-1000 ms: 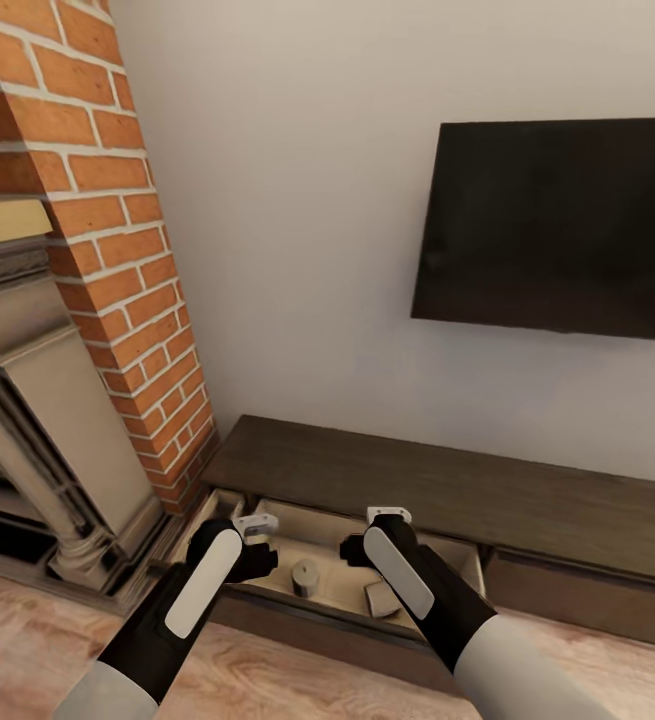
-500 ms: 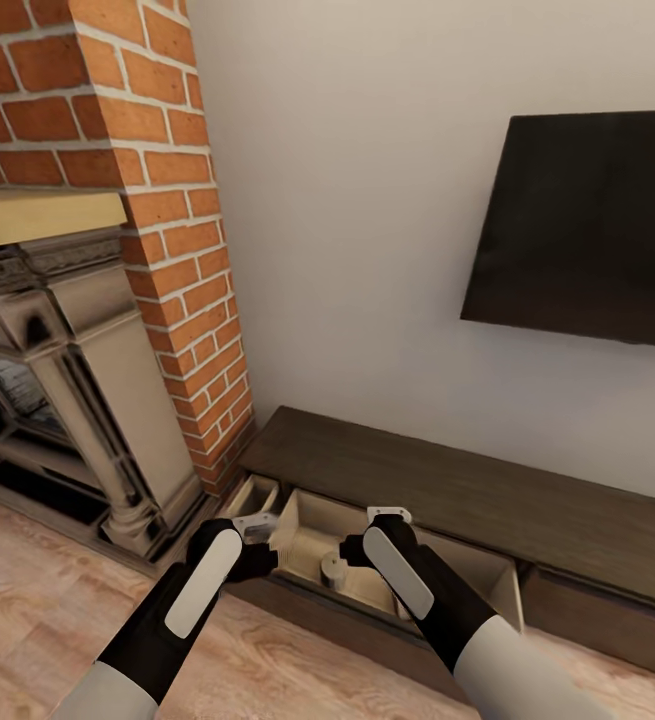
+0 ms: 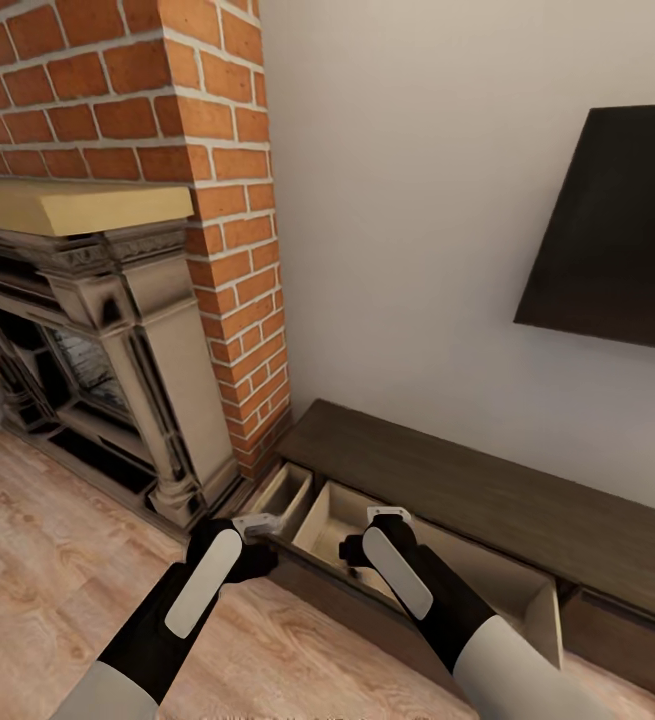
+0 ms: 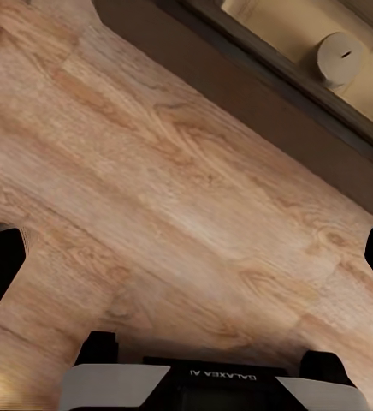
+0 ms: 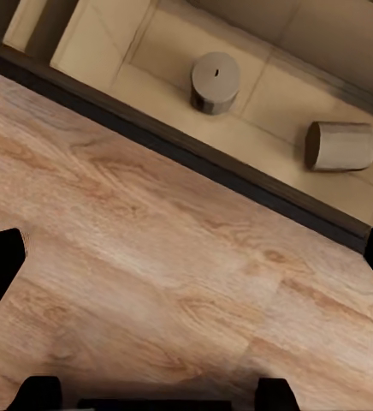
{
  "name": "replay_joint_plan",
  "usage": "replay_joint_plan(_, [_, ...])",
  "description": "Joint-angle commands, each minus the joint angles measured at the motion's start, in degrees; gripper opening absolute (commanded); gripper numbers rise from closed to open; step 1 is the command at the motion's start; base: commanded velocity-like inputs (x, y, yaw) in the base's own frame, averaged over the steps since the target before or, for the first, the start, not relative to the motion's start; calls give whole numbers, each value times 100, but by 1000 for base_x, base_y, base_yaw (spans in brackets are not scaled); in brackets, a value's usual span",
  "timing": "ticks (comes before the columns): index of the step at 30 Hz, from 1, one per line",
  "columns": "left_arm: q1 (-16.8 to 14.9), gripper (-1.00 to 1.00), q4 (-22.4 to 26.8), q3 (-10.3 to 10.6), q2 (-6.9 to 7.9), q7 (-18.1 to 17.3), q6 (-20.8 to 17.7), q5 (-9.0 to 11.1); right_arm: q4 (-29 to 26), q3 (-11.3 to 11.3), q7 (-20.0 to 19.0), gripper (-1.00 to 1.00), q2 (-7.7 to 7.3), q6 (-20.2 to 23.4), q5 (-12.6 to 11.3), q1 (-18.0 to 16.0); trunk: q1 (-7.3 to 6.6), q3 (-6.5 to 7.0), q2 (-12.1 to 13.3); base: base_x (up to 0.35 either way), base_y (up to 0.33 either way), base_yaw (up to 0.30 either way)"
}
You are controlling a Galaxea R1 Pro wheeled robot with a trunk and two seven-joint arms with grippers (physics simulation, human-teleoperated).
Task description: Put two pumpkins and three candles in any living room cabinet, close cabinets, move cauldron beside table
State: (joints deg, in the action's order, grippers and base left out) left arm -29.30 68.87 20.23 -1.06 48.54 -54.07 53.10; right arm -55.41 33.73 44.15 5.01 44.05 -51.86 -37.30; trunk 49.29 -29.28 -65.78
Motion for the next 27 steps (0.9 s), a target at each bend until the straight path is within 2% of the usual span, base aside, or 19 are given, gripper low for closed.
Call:
replay_joint_plan(1, [-6,100,3,7,0,60,-7,54,-7,11,59,100,-2,7,-52,-5,-1,-10,-5,-75,0,267])
replay_joint_plan(27, [-6,100,-5,7,0,59,-7,17,48,11,59,100,15,1,-43,-6,-1,-97,-5,-5,0,267])
